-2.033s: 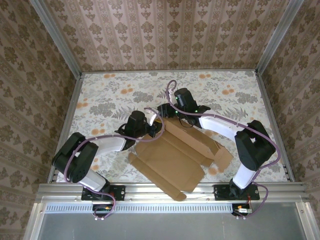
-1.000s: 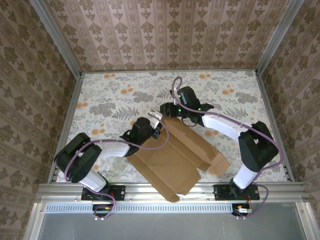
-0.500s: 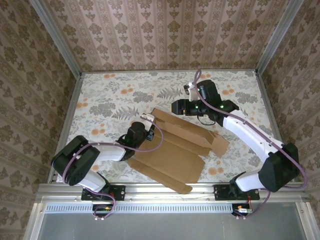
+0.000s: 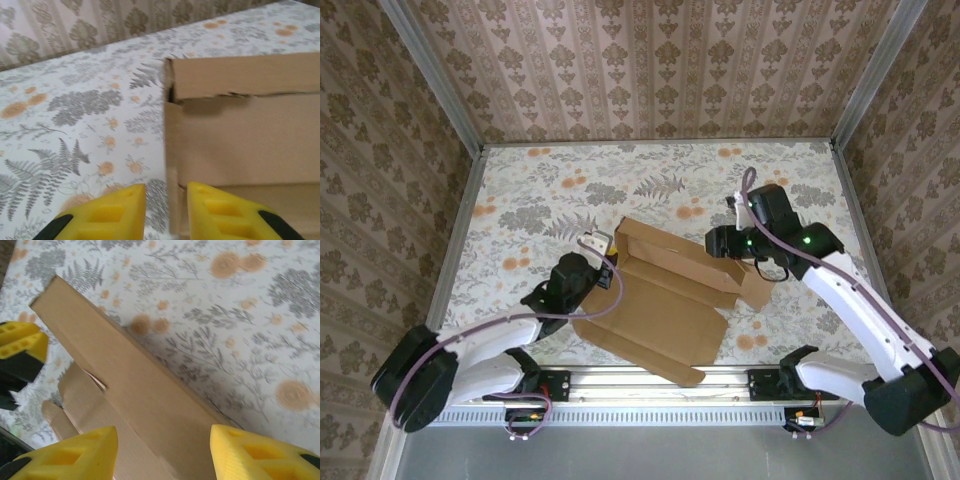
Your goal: Fold the paper box
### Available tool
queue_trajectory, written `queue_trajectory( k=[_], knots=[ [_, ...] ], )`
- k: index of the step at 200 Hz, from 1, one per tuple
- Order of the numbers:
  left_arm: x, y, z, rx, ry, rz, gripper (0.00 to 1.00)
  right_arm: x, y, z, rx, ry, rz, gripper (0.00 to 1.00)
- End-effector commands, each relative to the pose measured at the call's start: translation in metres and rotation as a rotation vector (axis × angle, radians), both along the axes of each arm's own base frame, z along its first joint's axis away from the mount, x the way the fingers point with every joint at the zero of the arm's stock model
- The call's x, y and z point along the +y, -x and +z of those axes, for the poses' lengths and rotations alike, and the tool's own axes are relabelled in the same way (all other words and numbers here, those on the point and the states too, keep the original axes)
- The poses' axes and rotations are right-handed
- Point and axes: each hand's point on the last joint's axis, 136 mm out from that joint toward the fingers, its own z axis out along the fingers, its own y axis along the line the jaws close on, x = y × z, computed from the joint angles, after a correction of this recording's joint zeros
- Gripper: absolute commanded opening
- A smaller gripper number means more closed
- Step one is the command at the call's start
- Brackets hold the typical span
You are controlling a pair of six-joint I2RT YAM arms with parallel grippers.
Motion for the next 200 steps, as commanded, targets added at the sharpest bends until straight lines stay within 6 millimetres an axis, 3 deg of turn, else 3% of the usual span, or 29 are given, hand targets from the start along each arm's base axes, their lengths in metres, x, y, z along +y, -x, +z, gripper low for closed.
queue_trajectory(
  k=[1,34,66,119,150,200],
  knots=[
    [-0.009,0.032,-0.015,0.136,-0.023,-0.117,0.28,-0.026,0.024,-0.02,0.095,0.027,-0.147,0.54],
    [-0.027,0.075,-0.035,0.27,-0.029,-0.259,0.28,-0.033,0.04,-0.031,0.148,-0.04,-0.251,0.57],
    [-0.044,0.099,-0.052,0.33,-0.077,-0.322,0.28,-0.035,0.044,-0.046,0.189,-0.064,-0.311,0.57],
    [-0.072,0.113,-0.071,0.388,-0.123,-0.378,0.3,-0.021,0.029,-0.063,0.19,-0.173,-0.343,0.58],
    [-0.082,0.118,-0.081,0.411,-0.135,-0.385,0.34,-0.009,0.017,-0.061,0.15,-0.249,-0.331,0.59],
    [-0.095,0.123,-0.097,0.493,-0.115,-0.359,0.33,0.007,-0.004,-0.051,0.087,-0.328,-0.29,0.59]
  ],
)
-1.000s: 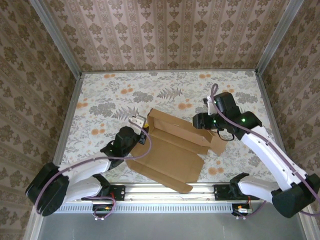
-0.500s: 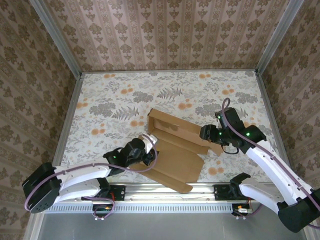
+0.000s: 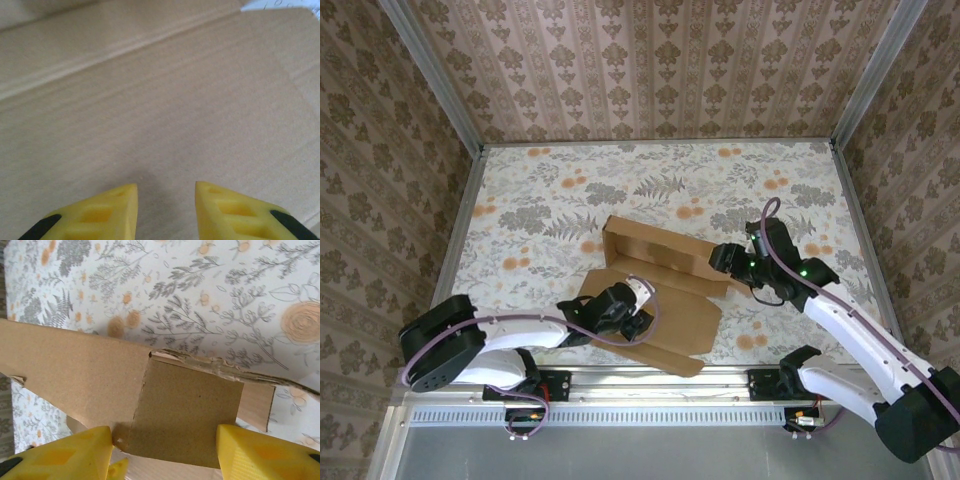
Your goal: Fold the paper box
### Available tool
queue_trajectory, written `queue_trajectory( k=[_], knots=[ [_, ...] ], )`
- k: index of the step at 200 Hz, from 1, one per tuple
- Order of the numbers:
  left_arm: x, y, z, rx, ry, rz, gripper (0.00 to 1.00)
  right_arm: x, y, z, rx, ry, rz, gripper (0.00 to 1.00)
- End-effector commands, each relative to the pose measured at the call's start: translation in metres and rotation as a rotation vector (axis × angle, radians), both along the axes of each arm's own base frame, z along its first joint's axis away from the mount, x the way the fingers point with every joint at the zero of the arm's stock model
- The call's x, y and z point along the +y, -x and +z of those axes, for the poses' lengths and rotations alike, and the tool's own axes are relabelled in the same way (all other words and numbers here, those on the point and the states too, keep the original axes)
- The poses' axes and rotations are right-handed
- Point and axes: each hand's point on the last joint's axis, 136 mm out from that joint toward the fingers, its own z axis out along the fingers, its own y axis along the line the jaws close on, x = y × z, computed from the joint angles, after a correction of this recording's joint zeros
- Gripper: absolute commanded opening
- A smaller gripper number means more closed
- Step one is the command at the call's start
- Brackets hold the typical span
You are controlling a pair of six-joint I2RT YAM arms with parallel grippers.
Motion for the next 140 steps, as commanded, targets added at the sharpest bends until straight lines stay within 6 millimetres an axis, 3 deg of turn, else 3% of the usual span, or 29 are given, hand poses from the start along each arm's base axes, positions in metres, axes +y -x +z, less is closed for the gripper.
queue_trajectory(
  k=[1,41,107,131,140],
  knots=[
    [-0.018,-0.002,0.01,0.033,0.059,0.034,0.33,0.014,-0.015,0.011,-0.057,-0.076,0.019,0.59],
    [-0.022,-0.001,0.0,0.069,0.028,0.065,0.32,0.032,-0.038,0.022,-0.111,-0.129,0.061,0.59],
    [-0.024,-0.005,0.001,0.077,0.04,0.116,0.31,0.063,-0.066,0.036,-0.161,-0.203,0.159,0.58],
    [-0.025,-0.007,0.008,0.068,0.056,0.123,0.35,0.059,-0.07,0.034,-0.152,-0.161,0.157,0.58],
    [-0.026,-0.007,0.013,0.061,0.068,0.123,0.44,0.057,-0.069,0.033,-0.141,-0.147,0.155,0.58]
  ],
)
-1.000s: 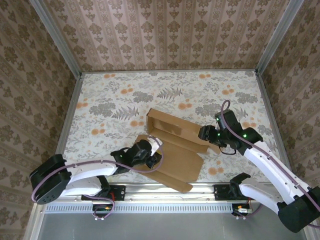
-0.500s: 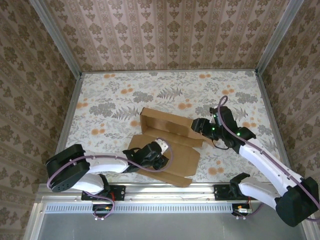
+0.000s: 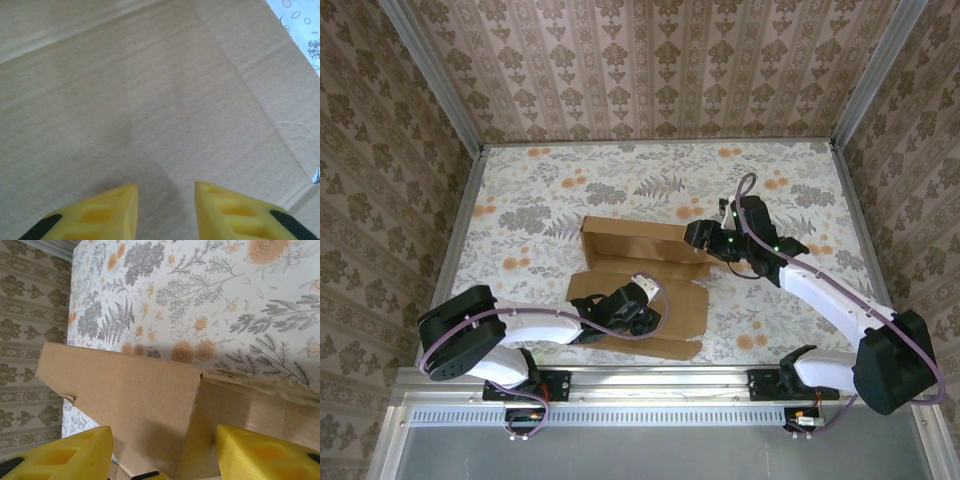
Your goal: Fold the paper box
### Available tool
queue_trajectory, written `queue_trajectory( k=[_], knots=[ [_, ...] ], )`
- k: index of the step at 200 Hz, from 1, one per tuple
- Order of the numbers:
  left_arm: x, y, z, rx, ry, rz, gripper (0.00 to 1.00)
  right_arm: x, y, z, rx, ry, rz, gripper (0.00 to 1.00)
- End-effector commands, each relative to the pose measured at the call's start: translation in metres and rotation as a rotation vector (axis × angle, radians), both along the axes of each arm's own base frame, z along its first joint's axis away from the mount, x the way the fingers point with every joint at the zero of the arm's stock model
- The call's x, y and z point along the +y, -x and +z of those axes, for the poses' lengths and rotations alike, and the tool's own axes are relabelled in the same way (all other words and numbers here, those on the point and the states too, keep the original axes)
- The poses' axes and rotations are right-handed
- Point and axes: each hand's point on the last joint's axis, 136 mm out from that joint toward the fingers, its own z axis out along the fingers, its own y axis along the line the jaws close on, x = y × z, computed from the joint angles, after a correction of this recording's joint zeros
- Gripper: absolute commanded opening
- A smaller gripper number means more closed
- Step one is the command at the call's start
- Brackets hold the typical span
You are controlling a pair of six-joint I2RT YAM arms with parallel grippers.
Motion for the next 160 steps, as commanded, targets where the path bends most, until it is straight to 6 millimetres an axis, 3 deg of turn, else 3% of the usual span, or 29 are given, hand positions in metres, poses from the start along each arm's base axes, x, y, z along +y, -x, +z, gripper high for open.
queue_trajectory(
  k=[1,20,39,74,107,160],
  knots=[
    [-0.01,-0.006,0.02,-0.025,0.048,0.023,0.45,0.001,-0.007,0.017,-0.041,0.008,0.025,0.58],
    [-0.01,-0.007,0.034,-0.041,0.057,0.02,0.77,-0.009,-0.004,0.011,-0.014,0.05,0.005,0.58],
    [-0.009,-0.006,0.048,-0.06,0.08,0.009,0.99,-0.018,0.004,0.01,-0.002,0.077,0.007,0.58],
    [0.001,0.004,0.059,-0.058,0.087,-0.027,1.0,-0.029,0.029,0.005,0.013,0.097,0.066,0.58],
    [0.007,0.015,0.052,-0.023,0.096,-0.064,1.0,-0.028,0.054,-0.013,0.038,0.092,0.132,0.61],
    [0.009,0.016,0.034,0.011,0.115,-0.021,1.0,-0.036,0.052,-0.054,0.048,0.107,0.062,0.69]
  ],
)
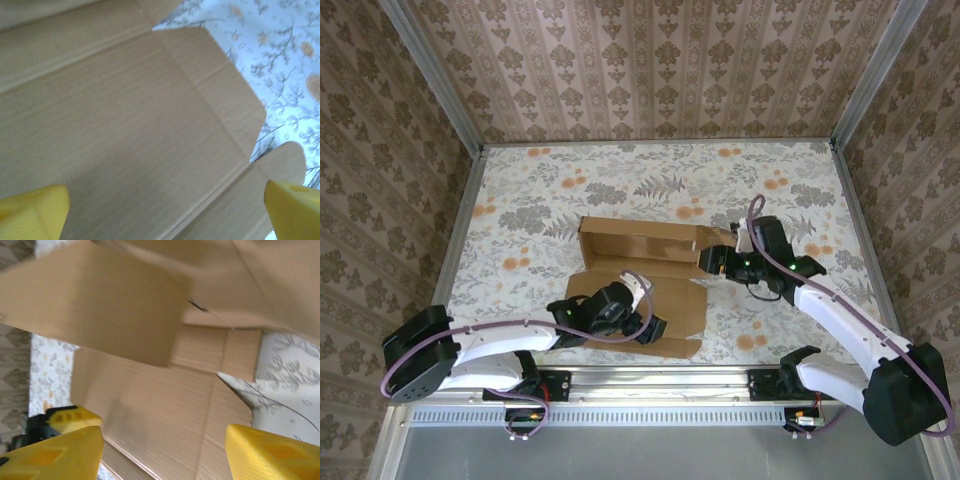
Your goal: Fold the paper box
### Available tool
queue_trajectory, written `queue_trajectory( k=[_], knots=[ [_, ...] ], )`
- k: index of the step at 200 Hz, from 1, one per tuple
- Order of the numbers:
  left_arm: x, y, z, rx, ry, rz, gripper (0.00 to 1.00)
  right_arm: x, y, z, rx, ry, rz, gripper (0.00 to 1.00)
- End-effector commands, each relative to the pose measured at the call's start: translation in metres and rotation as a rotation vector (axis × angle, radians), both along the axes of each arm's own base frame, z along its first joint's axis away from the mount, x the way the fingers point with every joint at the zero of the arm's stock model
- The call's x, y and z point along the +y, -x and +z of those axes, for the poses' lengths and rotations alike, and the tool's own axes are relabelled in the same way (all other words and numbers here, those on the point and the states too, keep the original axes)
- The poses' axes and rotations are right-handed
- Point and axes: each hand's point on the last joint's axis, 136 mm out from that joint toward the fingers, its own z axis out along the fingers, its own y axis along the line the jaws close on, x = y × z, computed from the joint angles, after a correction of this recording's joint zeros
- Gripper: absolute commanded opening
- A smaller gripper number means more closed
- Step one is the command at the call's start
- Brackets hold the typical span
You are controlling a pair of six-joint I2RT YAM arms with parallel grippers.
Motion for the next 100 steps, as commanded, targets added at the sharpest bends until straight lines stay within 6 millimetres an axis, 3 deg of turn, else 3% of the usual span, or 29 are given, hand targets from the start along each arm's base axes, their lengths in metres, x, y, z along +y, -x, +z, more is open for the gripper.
queue_trajectory(
  k=[1,14,39,58,83,100],
  knots=[
    [-0.005,0.003,-0.005,0.025,0.024,0.005,1.0,-0.003,-0.008,-0.006,-0.042,0.014,-0.033,0.69],
    [-0.003,0.002,-0.011,0.036,0.0,0.016,1.0,-0.011,-0.01,-0.01,-0.048,0.055,-0.063,0.69],
    [0.001,0.002,-0.022,0.058,-0.062,0.032,1.0,-0.017,-0.008,0.004,-0.083,0.127,-0.025,0.68],
    [0.001,0.001,-0.028,0.065,-0.082,0.041,1.0,-0.031,-0.008,-0.003,-0.045,0.215,-0.039,0.69],
    [-0.003,0.002,-0.031,0.075,-0.084,0.033,1.0,-0.012,-0.011,-0.003,-0.044,0.121,-0.015,0.64],
    [-0.004,0.0,-0.033,0.075,-0.091,0.046,1.0,-0.009,-0.015,-0.011,-0.047,0.101,-0.059,0.64]
  ],
)
